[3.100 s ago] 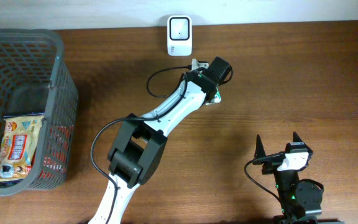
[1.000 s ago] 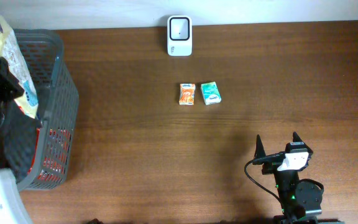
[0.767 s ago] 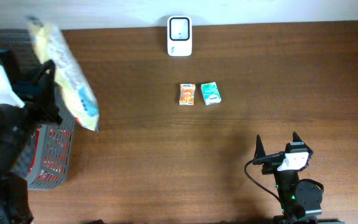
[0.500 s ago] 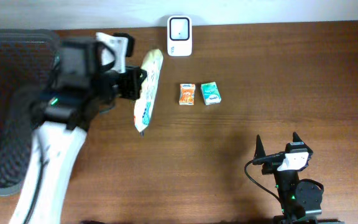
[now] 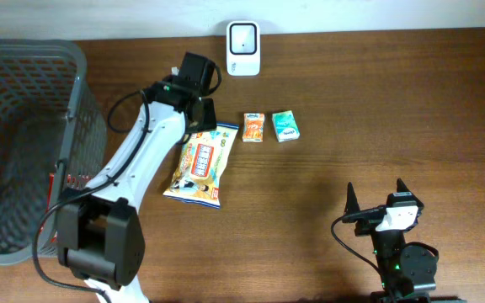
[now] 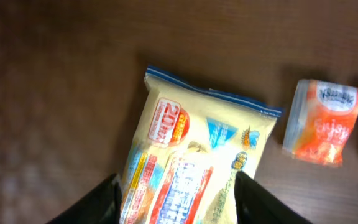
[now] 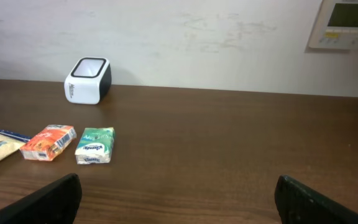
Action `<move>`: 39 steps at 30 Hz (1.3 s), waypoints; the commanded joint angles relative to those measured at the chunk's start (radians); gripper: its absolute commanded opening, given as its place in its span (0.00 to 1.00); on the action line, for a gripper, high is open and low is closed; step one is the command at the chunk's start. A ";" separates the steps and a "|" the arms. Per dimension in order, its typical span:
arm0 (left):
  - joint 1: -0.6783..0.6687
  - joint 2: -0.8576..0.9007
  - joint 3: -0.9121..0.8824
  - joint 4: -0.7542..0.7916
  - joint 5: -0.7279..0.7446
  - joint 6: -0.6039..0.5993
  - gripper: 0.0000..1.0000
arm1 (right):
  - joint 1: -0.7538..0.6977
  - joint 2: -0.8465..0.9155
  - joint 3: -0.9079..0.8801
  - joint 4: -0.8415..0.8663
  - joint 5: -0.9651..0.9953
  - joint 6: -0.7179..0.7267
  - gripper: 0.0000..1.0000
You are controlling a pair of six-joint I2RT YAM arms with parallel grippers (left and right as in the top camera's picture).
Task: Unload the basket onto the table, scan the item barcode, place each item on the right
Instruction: 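Lift the white-yellow snack bag from basket onto table with left gripper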
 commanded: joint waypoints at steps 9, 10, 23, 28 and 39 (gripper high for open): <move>0.556 -0.481 0.417 -0.478 -0.182 0.105 0.99 | 0.006 -0.006 -0.008 -0.003 0.005 0.007 0.99; 0.649 -0.479 0.416 -0.498 -0.182 0.101 0.99 | 0.006 -0.006 -0.008 -0.003 0.005 0.008 0.98; 0.862 -0.036 -0.087 -0.290 -0.031 0.114 0.99 | 0.006 -0.006 -0.008 -0.003 0.005 0.007 0.98; 0.862 0.072 -0.109 -0.294 -0.015 0.144 0.76 | 0.006 -0.006 -0.008 -0.003 0.005 0.008 0.99; 0.862 0.104 -0.244 -0.213 0.086 0.148 0.00 | 0.006 -0.006 -0.008 -0.003 0.005 0.007 0.98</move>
